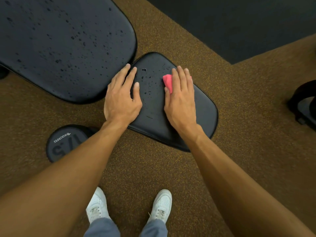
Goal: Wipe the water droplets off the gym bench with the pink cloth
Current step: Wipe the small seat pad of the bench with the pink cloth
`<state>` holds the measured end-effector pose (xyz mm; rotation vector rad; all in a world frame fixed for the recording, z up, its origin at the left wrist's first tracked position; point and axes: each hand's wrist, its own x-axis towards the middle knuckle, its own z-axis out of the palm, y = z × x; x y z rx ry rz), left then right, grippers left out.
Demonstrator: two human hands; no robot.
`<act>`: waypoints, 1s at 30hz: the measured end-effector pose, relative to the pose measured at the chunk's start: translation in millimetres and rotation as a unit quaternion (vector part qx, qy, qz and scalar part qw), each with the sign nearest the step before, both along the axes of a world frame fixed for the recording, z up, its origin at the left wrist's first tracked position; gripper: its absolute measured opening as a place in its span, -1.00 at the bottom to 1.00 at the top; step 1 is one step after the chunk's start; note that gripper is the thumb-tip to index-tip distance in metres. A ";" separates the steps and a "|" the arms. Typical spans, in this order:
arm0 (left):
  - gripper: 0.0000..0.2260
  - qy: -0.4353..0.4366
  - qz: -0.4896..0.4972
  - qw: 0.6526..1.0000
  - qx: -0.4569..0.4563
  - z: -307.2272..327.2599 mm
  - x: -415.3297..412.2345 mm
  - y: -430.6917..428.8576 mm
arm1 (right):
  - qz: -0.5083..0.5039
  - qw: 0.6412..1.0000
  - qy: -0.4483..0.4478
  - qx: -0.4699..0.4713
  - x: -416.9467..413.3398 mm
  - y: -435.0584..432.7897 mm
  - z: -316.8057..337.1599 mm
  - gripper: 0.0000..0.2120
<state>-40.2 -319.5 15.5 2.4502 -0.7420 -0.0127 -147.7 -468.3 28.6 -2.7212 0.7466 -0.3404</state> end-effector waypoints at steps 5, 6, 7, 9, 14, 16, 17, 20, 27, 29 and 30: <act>-0.59 -0.004 0.015 0.999 -0.041 -5.3 1.7 2.7 | 0.196 0.980 -0.004 0.015 -40.1 26.6 8.8 -0.54; -0.60 -0.005 0.017 0.999 -0.047 -5.9 1.8 2.2 | 0.230 0.973 0.001 0.010 -51.7 23.6 10.2 -0.54; -0.60 -0.004 0.018 0.998 -0.052 -6.1 2.1 2.7 | 0.257 0.966 0.003 0.002 -60.1 18.5 11.1 -0.55; -0.61 -0.003 0.018 0.998 -0.059 -6.0 2.0 2.2 | 0.260 0.965 0.006 -0.016 -67.7 4.0 12.3 -0.56; -0.61 0.000 0.029 0.997 -0.068 -7.0 1.9 3.0 | 0.110 0.994 -0.019 -0.012 -34.1 -4.5 11.2 -0.58; -0.61 0.003 0.032 0.997 -0.071 -7.5 1.8 3.3 | 0.121 0.992 -0.024 -0.008 -21.0 10.2 9.3 -0.58; -0.61 0.004 0.032 0.997 -0.073 -7.7 1.8 3.4 | 0.156 0.988 -0.022 -0.006 -20.0 18.8 8.7 -0.57; -0.62 0.015 0.028 0.997 -0.074 -6.6 3.3 5.2 | 0.277 0.961 -0.013 -0.006 -38.2 32.4 8.9 -0.58; -0.58 0.046 0.014 0.999 -0.023 1.8 12.4 3.2 | 0.132 0.991 -0.030 -0.016 -41.9 -5.6 12.3 -0.58; -0.56 0.025 0.012 1.000 0.010 4.3 13.8 -3.7 | 0.068 0.997 -0.034 -0.021 -20.4 -13.1 8.3 -0.58; -0.55 0.016 0.016 0.999 0.025 4.7 14.6 -8.2 | 0.046 0.998 -0.035 -0.022 -7.7 -15.3 5.5 -0.57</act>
